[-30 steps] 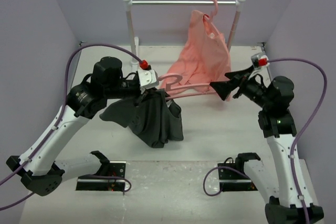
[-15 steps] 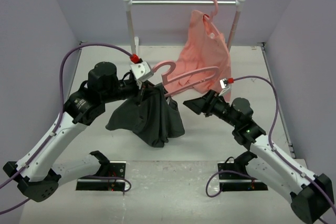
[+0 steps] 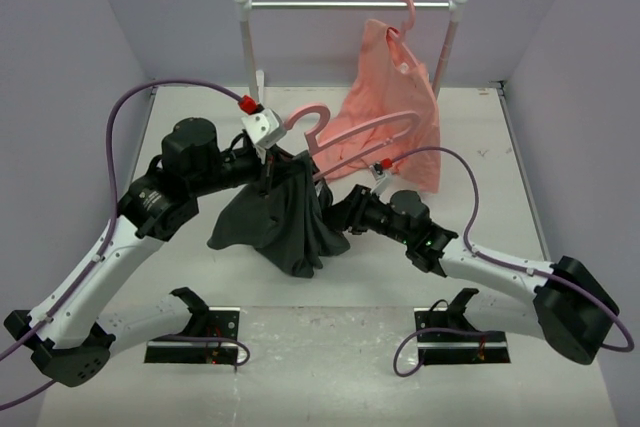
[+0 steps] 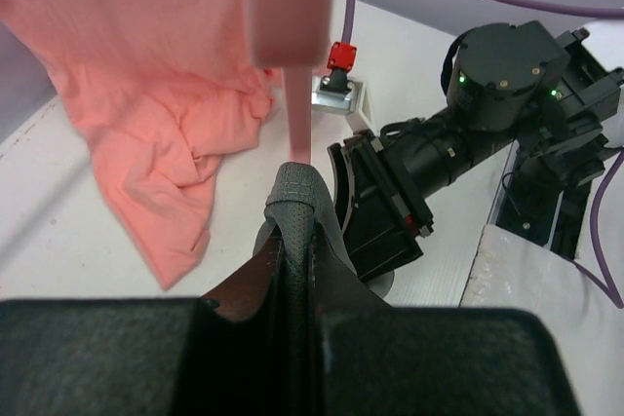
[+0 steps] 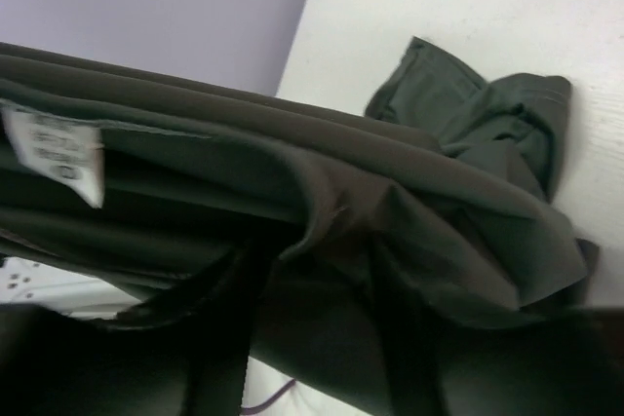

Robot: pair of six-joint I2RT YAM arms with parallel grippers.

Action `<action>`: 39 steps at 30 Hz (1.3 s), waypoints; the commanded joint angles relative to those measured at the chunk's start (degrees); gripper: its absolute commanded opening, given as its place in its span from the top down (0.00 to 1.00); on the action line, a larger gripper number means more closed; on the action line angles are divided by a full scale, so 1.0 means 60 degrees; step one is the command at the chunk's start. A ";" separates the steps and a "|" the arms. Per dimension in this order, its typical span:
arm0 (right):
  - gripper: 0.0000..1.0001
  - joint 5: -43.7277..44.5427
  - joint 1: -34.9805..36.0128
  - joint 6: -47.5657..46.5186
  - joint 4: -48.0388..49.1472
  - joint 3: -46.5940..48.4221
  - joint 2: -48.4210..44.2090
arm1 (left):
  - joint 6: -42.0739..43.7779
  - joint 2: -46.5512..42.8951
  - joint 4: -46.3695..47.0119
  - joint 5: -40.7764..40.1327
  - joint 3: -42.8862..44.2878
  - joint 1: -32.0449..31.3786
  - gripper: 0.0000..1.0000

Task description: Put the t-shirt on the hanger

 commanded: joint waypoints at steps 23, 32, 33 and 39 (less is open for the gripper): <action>1.00 0.0624 -0.5491 -0.3851 -0.7098 0.4778 -0.2980 | 0.1091 -0.1845 -0.0931 -0.0377 -0.1036 -0.0025 1.00; 1.00 -0.0770 -0.5200 -0.4440 -0.7912 0.6420 -0.2050 | 0.1114 -0.0202 -0.0490 0.0697 -0.1138 -0.0025 1.00; 1.00 -0.0802 -0.4982 -0.4654 -0.8156 0.6640 -0.1868 | 0.1129 -0.0015 -0.0482 0.0872 -0.1073 -0.0025 1.00; 1.00 0.0486 -0.3964 -0.5613 -0.9440 0.7813 -0.1117 | 0.1263 0.0946 -0.0667 0.0618 -0.0636 -0.0025 1.00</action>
